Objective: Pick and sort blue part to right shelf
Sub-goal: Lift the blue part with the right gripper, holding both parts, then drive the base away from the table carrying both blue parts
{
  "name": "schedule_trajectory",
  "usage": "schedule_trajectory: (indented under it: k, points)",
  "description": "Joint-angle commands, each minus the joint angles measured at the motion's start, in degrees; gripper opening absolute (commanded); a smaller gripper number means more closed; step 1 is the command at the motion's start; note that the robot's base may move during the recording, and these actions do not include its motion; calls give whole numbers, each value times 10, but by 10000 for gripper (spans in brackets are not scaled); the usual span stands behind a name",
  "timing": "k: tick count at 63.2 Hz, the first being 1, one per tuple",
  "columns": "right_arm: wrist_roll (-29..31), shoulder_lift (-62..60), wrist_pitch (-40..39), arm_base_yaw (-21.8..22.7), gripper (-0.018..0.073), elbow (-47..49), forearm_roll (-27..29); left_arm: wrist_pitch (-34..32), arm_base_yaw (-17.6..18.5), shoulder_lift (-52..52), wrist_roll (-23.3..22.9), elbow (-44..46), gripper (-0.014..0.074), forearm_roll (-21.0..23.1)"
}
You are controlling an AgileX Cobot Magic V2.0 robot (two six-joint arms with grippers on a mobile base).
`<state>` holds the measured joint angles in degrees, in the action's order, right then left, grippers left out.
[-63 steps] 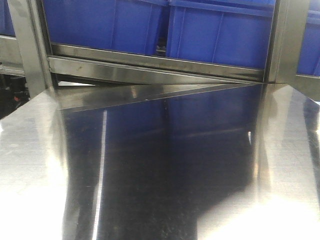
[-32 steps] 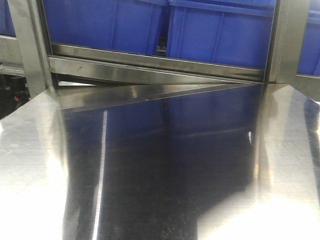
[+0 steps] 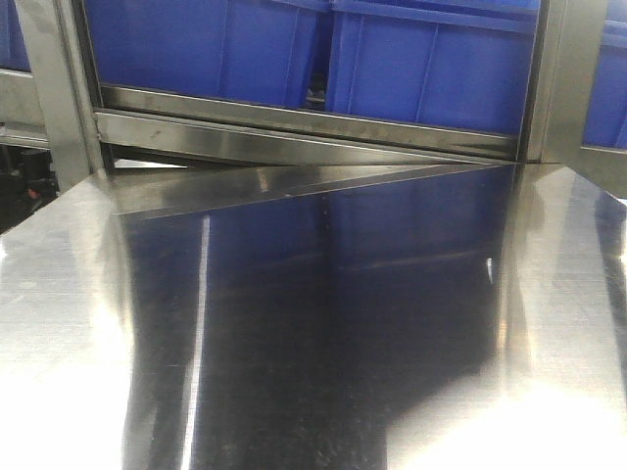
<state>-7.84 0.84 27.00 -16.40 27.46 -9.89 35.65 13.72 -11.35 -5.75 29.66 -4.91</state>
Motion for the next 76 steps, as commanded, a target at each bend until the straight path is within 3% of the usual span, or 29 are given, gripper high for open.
schedule_trajectory:
  k: [1,76]
  points:
    - [6,8,-57,-1,286,17,-10,-48,0,-6,-6,16,356,-3]
    - [6,7,-55,-1,286,17,-10,-50,0,-7,-6,16,356,-3]
